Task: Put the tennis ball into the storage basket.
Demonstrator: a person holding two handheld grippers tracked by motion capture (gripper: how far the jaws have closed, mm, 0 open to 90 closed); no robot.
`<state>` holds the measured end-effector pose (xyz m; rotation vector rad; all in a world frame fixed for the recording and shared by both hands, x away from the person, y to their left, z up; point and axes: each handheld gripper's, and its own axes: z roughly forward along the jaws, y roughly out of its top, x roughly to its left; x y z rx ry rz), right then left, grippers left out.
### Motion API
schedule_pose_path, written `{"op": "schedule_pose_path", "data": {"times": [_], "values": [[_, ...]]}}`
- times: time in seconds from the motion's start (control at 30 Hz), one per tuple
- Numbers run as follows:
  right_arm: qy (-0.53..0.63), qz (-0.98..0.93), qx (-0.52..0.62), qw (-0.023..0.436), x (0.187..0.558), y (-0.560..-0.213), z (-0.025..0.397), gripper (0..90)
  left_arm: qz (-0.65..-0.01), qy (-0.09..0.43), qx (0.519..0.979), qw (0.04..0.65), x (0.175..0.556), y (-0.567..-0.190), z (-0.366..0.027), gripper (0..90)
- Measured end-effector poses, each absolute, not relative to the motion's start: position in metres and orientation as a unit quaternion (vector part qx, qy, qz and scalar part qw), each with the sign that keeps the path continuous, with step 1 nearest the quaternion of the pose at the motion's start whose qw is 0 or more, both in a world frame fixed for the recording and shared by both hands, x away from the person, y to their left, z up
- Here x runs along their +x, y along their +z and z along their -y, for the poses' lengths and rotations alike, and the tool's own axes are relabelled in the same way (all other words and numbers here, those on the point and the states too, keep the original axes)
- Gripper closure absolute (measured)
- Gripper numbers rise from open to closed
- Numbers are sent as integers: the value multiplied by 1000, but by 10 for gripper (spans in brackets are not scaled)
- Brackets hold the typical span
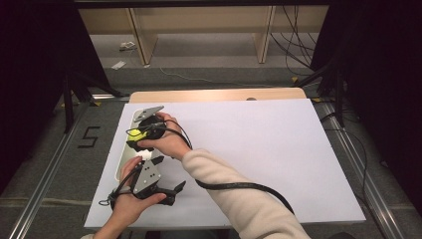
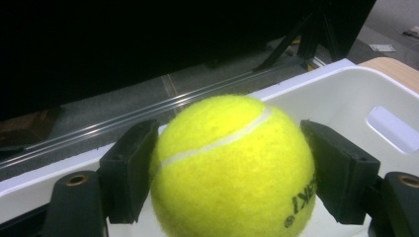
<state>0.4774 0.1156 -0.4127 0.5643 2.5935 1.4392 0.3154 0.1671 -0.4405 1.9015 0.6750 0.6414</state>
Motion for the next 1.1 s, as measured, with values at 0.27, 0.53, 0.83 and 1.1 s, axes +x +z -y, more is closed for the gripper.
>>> {"op": "schedule_pose_path", "data": {"times": [0.27,0.53,0.83,1.1], "values": [[473,-859,188,61,478,-415,-116,265,-279,262,783,491,315,-441,-167,0],[469,-861,189,59,478,-418,-116,265,-278,262,783,490,315,-441,-167,0],[467,-861,191,61,478,-418,-117,255,-278,262,783,491,315,-441,-167,0],[471,-858,192,66,478,-410,-113,194,-277,262,784,490,315,-441,-167,0]]}}
